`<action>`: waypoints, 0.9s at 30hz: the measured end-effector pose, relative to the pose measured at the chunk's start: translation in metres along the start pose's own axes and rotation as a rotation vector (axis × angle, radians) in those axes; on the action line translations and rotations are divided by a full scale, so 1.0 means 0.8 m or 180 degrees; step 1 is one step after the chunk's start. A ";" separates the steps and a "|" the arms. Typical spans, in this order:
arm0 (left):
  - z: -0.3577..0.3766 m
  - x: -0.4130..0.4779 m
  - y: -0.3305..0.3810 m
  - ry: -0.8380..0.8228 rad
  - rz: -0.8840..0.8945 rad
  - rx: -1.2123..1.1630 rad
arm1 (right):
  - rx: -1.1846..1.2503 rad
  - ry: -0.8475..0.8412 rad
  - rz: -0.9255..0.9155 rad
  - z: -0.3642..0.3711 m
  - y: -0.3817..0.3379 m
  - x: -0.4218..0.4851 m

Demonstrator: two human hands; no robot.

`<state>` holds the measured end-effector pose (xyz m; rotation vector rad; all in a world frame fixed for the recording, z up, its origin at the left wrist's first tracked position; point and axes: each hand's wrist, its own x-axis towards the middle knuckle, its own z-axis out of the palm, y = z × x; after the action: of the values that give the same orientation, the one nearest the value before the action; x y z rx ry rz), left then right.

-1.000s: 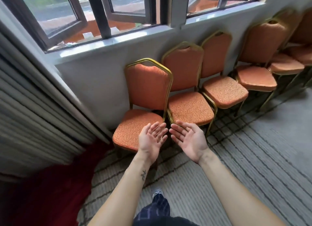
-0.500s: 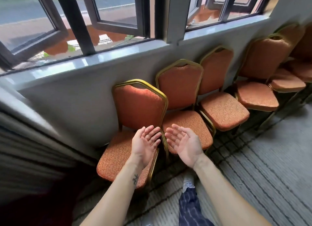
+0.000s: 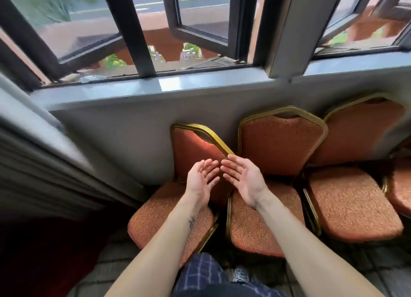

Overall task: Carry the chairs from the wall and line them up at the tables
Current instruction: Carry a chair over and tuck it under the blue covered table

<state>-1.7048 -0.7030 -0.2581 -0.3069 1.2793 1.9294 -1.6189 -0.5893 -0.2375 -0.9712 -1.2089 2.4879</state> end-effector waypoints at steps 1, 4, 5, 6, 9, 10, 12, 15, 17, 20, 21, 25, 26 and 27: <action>0.007 0.018 0.006 0.0066 0.0021 -0.0068 | -0.0054 -0.0025 0.0023 0.001 -0.006 0.023; 0.018 0.054 0.016 0.0211 0.0044 -0.0053 | -0.0182 -0.0013 0.0012 0.003 -0.015 0.063; 0.023 0.066 0.021 0.0268 0.0037 -0.0055 | -0.0255 -0.0006 0.0019 0.007 -0.019 0.075; 0.026 0.077 0.025 0.0322 0.0046 -0.0035 | -0.0334 0.0005 0.0008 0.010 -0.021 0.085; 0.032 0.117 0.039 0.0482 -0.0011 -0.0048 | -0.0491 0.0066 -0.0011 0.016 -0.022 0.122; 0.032 0.131 0.043 0.0518 0.0005 -0.0070 | -0.0574 0.0070 -0.0020 0.019 -0.022 0.133; 0.036 0.157 0.053 0.0494 -0.0032 -0.0083 | -0.0737 0.0091 -0.0023 0.026 -0.026 0.157; 0.042 0.184 0.060 0.0431 -0.0177 -0.0024 | -0.0778 0.0175 -0.0007 0.037 -0.034 0.182; 0.043 0.206 0.064 0.0429 -0.0226 0.0126 | -0.0789 0.0236 -0.0036 0.043 -0.037 0.202; 0.046 0.226 0.076 0.0332 -0.0324 0.0274 | -0.0942 0.0258 -0.0054 0.047 -0.040 0.223; 0.046 0.229 0.078 0.0320 -0.0410 0.0260 | -0.1030 0.0262 -0.0038 0.047 -0.040 0.225; 0.053 0.244 0.081 0.0401 -0.0531 0.0347 | -0.1790 0.0134 -0.0179 0.042 -0.038 0.240; 0.053 0.245 0.080 0.0459 -0.0530 0.0357 | -0.1928 0.0074 -0.0161 0.041 -0.038 0.245; 0.053 0.246 0.080 0.0536 -0.0499 0.0388 | -0.2037 0.0004 -0.0130 0.038 -0.036 0.249</action>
<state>-1.8724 -0.5851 -0.3099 -0.5007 1.4313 1.7147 -1.7930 -0.5010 -0.2958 -1.0529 -2.0601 2.0865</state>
